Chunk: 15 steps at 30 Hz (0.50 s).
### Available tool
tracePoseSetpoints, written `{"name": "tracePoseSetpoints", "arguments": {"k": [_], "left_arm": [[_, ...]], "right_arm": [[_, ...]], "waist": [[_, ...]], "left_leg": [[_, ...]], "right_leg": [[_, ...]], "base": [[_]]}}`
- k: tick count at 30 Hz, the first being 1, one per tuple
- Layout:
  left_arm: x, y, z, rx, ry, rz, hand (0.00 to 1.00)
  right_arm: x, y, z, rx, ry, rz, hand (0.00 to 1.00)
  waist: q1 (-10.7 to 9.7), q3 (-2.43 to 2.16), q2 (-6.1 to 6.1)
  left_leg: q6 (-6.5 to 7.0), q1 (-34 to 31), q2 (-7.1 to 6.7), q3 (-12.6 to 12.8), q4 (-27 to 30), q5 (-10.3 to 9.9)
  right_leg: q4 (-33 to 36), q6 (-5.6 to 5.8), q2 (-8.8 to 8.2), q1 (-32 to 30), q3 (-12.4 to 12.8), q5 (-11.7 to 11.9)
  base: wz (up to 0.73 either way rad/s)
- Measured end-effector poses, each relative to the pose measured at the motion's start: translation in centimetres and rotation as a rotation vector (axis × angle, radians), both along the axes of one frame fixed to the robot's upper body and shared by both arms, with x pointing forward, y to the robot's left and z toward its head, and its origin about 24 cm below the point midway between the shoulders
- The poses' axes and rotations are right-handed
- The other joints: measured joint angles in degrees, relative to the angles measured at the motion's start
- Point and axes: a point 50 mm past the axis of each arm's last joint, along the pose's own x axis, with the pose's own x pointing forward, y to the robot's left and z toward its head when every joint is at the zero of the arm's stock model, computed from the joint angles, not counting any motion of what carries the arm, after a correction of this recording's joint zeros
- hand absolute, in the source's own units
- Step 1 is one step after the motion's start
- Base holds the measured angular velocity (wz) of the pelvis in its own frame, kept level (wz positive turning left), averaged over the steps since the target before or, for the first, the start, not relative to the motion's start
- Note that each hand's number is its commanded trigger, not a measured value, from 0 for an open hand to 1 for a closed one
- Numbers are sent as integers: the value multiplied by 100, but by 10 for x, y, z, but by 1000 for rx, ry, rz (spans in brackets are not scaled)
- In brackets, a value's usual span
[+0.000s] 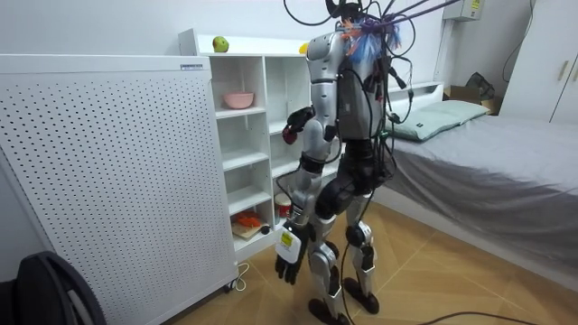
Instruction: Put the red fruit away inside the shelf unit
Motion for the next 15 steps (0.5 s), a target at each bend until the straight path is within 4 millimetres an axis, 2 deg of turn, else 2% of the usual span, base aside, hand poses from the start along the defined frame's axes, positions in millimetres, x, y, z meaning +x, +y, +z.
{"name": "tracePoseSetpoints", "arguments": {"k": [2,5,8,12,15], "left_arm": [[2,1,1,12,-3,-24,0],[7,0,1,34,-8,-84,0],[11,0,2,37,-7,-108,0],[10,-1,2,54,4,-141,0],[11,-1,2,54,5,-147,0]], "right_arm": [[9,-3,-1,-45,-1,-23,100],[18,-9,-2,-85,-20,-81,100],[24,-10,1,-112,-47,-98,100],[37,-7,6,-145,-73,-115,100],[42,-6,12,-182,-107,-127,100]], "waist": [[13,44,-21],[63,63,-13],[112,102,-17],[168,135,-44],[259,145,-66]], "left_leg": [[-3,-293,32,-10,219,-3],[-7,-845,51,-115,581,-4],[-38,-1340,47,-158,835,28],[-80,-1894,35,-140,1035,119],[-120,-2255,45,-139,1136,183]], "right_leg": [[265,-40,11,-303,-18,-40],[594,-108,1,-817,-61,-96],[936,-178,-104,-1314,-142,-223],[1344,-237,-192,-1967,-125,-280],[1527,-286,-198,-2360,-98,-303]], "base": [[6],[15],[11],[0],[0]]}}
